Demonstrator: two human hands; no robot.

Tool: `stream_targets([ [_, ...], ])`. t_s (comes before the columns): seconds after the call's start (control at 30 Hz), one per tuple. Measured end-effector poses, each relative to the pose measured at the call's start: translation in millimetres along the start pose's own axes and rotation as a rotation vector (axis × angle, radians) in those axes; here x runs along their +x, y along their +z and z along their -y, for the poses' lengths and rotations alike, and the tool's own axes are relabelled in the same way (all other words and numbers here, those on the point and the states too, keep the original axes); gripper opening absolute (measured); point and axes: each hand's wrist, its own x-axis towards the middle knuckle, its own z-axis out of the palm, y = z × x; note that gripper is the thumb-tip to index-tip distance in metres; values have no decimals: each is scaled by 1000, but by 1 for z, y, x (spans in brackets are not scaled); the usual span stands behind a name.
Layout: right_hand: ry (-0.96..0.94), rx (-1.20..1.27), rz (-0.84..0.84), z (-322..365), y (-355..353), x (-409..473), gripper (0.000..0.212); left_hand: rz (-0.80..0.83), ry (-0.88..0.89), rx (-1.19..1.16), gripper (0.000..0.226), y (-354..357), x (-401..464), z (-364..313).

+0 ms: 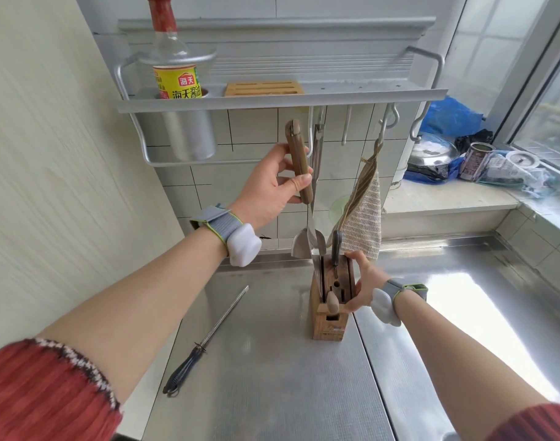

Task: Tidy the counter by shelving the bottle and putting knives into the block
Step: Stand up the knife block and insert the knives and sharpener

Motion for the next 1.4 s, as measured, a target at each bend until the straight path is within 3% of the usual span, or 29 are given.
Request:
stream_targets([
  [0.87,-23,20,6,-3,-1,0,117,60,-11,22,32,25,-2,22],
  [1.17,-37,4,-21,-3,5,1,112,170,-80,156,43,40,-13,59],
  [1.4,-45,8,-11,11,10,8,108,169,-108,234,46,33,-18,81],
])
